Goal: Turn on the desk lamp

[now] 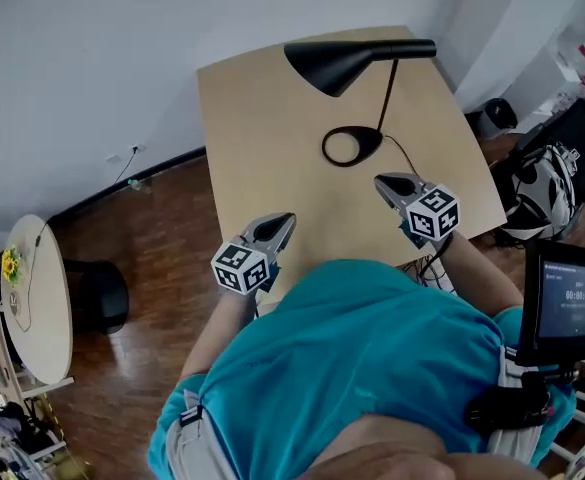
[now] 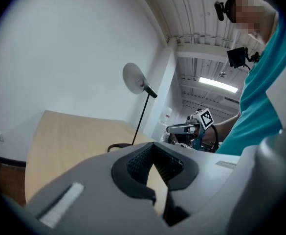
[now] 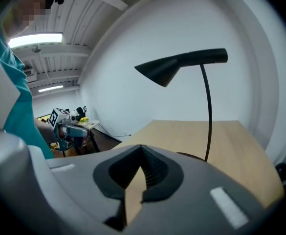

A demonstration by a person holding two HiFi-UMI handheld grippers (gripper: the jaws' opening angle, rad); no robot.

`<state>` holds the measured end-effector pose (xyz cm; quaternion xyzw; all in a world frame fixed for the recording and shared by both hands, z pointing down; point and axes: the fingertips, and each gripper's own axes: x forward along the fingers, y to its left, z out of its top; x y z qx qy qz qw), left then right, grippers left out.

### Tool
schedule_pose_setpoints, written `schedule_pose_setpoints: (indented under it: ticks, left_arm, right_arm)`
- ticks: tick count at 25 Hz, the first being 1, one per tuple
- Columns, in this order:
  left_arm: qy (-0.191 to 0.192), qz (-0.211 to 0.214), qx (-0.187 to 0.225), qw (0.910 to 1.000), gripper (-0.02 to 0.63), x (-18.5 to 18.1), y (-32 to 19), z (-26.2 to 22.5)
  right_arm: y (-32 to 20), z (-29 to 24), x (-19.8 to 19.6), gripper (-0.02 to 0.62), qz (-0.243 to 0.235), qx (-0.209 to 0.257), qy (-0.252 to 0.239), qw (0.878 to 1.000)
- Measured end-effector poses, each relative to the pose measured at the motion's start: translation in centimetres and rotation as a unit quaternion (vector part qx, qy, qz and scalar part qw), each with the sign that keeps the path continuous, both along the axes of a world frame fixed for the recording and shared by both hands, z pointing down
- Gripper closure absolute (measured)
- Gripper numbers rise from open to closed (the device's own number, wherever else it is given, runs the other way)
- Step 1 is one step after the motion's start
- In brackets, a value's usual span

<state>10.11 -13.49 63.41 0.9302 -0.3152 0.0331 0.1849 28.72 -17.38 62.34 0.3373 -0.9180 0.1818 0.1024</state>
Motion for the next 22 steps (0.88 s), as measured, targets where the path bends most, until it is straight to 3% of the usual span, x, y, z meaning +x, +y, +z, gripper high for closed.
schedule_pose_setpoints:
  ticks: [6, 11, 15, 19, 22]
  left_arm:
    - [-0.001, -0.016, -0.025, 0.9996, 0.606, 0.5, -5.0, -0.3]
    - [-0.032, -0.056, -0.039, 0.9972, 0.605, 1.9, -8.2, 1.4]
    - [-0.033, -0.082, -0.058, 0.9944, 0.606, 2.9, -11.9, 3.0]
    - [-0.036, -0.074, -0.066, 0.9944, 0.606, 5.6, -11.3, 4.3]
    - [-0.044, -0.051, -0.081, 0.9945, 0.606, 8.3, -11.7, 8.2]
  right_arm:
    - [-5.4, 1.8, 1.8, 0.594, 0.010, -0.031, 0.004, 0.999]
    - [-10.6, 5.1, 3.7, 0.594, -0.007, -0.040, -0.007, 0.999]
    - [-16.3, 8.9, 4.8, 0.594, -0.018, -0.043, 0.005, 0.999]
    - [-18.6, 11.6, 6.4, 0.594, 0.002, -0.033, 0.025, 0.999]
    - [-20.7, 16.6, 7.1, 0.594, 0.017, -0.033, 0.051, 0.998]
